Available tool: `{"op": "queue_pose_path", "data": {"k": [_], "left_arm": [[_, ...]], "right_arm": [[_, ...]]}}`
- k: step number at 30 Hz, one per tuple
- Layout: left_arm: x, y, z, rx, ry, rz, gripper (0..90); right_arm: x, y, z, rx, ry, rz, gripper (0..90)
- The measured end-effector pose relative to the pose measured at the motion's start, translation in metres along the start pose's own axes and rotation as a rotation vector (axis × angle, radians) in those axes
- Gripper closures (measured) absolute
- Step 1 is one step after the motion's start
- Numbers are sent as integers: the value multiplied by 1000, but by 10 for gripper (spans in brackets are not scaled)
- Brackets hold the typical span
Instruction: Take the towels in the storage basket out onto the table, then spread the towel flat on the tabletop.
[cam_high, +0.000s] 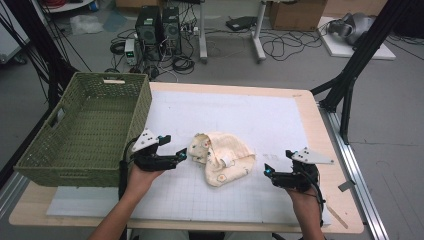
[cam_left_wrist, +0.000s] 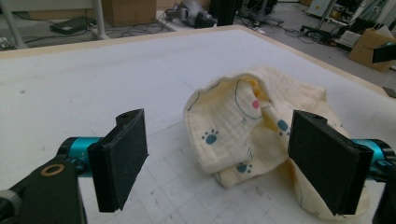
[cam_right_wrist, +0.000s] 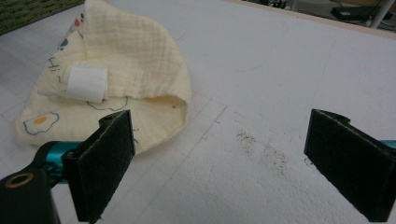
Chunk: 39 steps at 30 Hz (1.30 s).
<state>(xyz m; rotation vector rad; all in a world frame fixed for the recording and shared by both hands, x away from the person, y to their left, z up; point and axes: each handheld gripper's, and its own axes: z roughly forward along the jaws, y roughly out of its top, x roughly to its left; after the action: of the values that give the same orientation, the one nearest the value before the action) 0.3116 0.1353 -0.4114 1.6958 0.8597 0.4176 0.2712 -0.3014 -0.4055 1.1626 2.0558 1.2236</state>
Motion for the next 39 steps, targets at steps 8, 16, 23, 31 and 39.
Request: {"op": "queue_pose_path", "data": {"k": [8,16,23,31,39], "left_arm": [[-1,-14,-4,17,9,45,207],[2,-17,-3,35,12,39,211],[1,-19,-3,43,25,28,213],[3,-19,-7,35,30,16,215],[0,-21,-5,63,30,27,238]], "right_arm": [[4,0,5,21,-8,-29,80],[4,-1,9,31,-2,-28,80],[7,-2,9,40,-7,-56,79],[15,3,14,36,8,-50,78],[25,5,22,71,67,-115,78]]}}
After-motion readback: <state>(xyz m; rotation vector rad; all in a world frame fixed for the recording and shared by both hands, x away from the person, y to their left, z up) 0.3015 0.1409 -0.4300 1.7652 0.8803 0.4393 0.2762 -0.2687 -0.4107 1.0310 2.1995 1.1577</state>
